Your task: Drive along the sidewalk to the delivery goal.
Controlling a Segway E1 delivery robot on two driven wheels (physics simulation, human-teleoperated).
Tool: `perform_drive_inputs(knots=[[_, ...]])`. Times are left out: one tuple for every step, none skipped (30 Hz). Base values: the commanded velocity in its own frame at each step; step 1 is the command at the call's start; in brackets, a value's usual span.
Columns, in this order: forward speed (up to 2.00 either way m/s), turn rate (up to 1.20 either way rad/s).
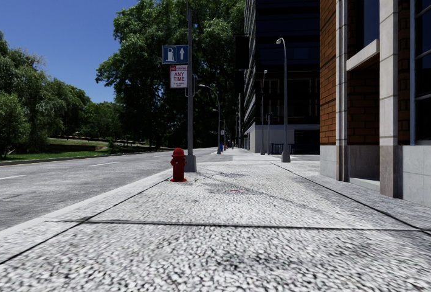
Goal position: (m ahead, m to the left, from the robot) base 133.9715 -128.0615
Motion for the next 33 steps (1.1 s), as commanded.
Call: perform_drive_inputs(knots=[[0.00, 0.00], [0.00, 0.00], [0.00, 0.00], [0.00, 0.00], [0.00, 0.00], [0.00, 0.00], [0.00, 0.00], [0.00, 0.00], [0.00, 0.00], [0.00, 0.00], [0.00, 0.00], [0.00, 0.00], [0.00, 0.00], [0.00, 0.00], [0.00, 0.00], [0.00, 0.00], [0.00, 0.00], [0.00, 0.00], [0.00, 0.00], [0.00, 0.00], [0.00, 0.00], [0.00, 0.00], [0.00, 0.00], [0.00, 0.00], [0.00, 0.00], [0.00, 0.00], [0.00, 0.00], [0.00, 0.00], [0.00, 0.00], [0.00, 0.00], [0.61, 0.00], [2.00, 0.00], [2.00, 0.00]])
